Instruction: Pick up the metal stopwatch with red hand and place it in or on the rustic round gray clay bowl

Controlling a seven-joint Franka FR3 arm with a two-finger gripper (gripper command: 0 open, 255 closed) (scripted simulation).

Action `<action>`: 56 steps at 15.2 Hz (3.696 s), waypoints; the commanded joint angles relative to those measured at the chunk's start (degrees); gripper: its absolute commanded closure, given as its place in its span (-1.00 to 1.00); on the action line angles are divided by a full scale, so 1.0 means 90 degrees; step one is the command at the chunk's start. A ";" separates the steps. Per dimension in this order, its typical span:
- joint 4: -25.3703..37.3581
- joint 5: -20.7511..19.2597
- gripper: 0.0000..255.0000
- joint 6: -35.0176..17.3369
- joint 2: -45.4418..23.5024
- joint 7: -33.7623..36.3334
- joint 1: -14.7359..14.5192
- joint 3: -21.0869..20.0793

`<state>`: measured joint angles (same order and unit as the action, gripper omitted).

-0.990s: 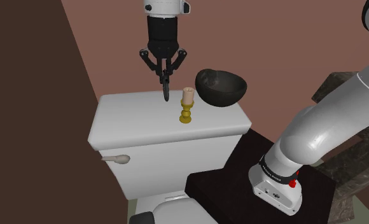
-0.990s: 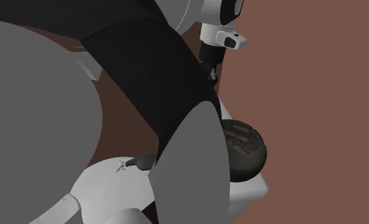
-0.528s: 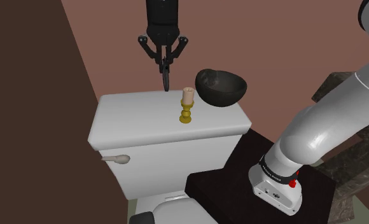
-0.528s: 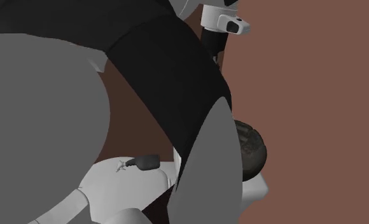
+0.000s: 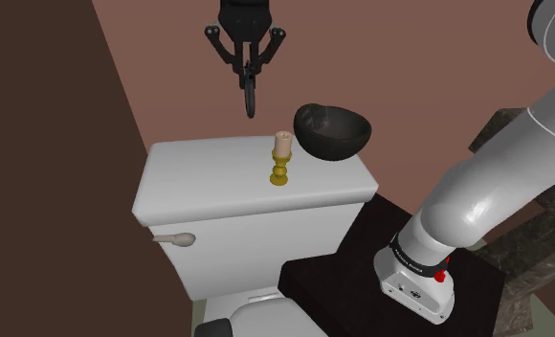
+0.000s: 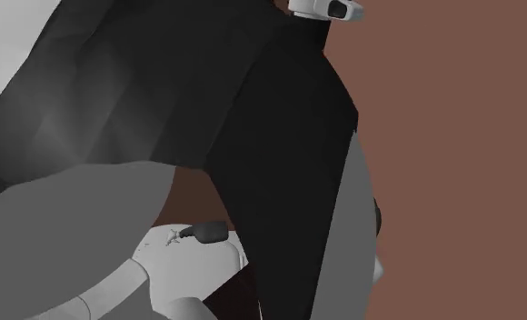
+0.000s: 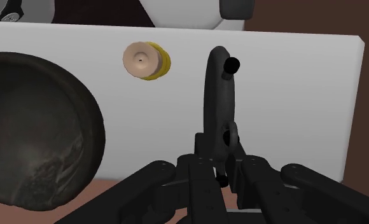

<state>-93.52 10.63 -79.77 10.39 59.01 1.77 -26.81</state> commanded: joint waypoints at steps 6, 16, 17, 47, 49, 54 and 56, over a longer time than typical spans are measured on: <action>0.0246 0.0038 1.00 0.0480 0.0205 -0.0269 0.0118 0.0227; -0.0975 -0.0069 1.00 0.0875 0.1616 -0.1997 0.0509 0.1508; -0.1053 -0.0120 1.00 0.0916 0.1715 -0.2162 0.0544 0.1634; -0.3089 -0.0266 -1.00 -0.0214 0.2553 -0.2856 0.0642 0.2000; -0.3086 -0.0264 -1.00 -0.0195 0.2569 -0.2853 0.0641 0.2001; -0.1953 -0.0324 -1.00 0.0520 0.2149 -0.2827 0.0713 0.2034; -0.1953 -0.0318 -1.00 0.0522 0.2150 -0.2835 0.0735 0.2020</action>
<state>-112.68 8.16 -71.56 30.46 33.61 8.06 -8.83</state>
